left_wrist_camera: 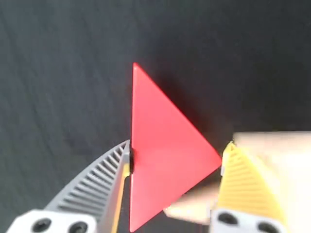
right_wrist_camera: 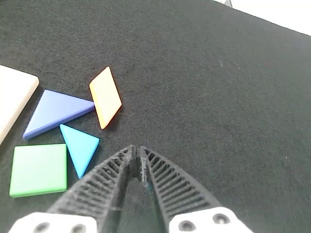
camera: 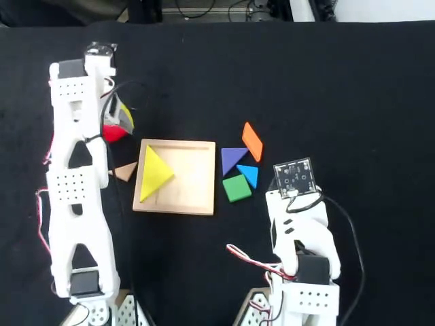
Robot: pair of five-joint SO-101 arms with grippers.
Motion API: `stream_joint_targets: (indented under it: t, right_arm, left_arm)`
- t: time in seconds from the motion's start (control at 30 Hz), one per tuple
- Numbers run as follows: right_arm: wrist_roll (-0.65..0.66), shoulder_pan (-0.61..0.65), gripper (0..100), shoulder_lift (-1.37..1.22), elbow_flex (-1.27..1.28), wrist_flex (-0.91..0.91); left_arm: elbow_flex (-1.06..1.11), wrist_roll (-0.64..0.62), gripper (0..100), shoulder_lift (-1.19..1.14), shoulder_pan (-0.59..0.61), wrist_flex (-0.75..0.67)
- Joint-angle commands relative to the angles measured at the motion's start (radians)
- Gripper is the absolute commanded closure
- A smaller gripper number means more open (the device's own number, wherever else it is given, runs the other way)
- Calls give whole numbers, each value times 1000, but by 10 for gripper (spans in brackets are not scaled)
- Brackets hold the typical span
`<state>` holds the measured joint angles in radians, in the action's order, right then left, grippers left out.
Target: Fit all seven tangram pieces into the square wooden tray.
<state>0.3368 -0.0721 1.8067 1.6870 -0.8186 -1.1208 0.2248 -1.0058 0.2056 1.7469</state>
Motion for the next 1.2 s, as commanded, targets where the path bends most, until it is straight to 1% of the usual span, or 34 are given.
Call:
stream_joint_targets:
  t: [0.0, 0.17, 0.27, 0.33, 0.4, 0.53, 0.57, 0.7, 0.87, 0.9, 1.03, 1.17]
  right_arm:
    - [-5, -12, 984, 31, -1, -5]
    - [-5, -12, 984, 31, -1, -5]
    - [-5, -14, 984, 31, -1, -5]
    - [-5, -15, 984, 31, -1, -5]
    - [-5, -15, 984, 31, -1, -5]
    - [-5, -15, 984, 31, -1, -5]
    - [-5, -15, 984, 31, -1, -5]
    - [-5, -15, 984, 31, -1, -6]
    - [-5, -15, 984, 31, -1, -6]
    - [-5, -14, 984, 31, -1, -6]
    - [-5, -12, 984, 31, -1, -6]
    - [-5, -12, 984, 31, -1, -6]
  left_arm:
    - [343, -152, 972, 359, -70, 15]
    - [674, -405, 971, 646, -191, 12]
    - [803, -463, 971, 770, -305, 12]
    - [878, -485, 971, 813, -380, 11]
    - [929, -529, 971, 827, -427, 8]
    - [1035, -672, 970, 822, -437, -78]
    - [1064, -690, 970, 822, -438, -106]
    - [1161, -698, 970, 830, -444, -203]
    - [1101, -692, 970, 830, -406, -210]
    - [1089, -684, 970, 824, -394, -216]
    - [1090, -585, 970, 821, -367, -258]
    - [1135, -583, 970, 819, -361, -371]
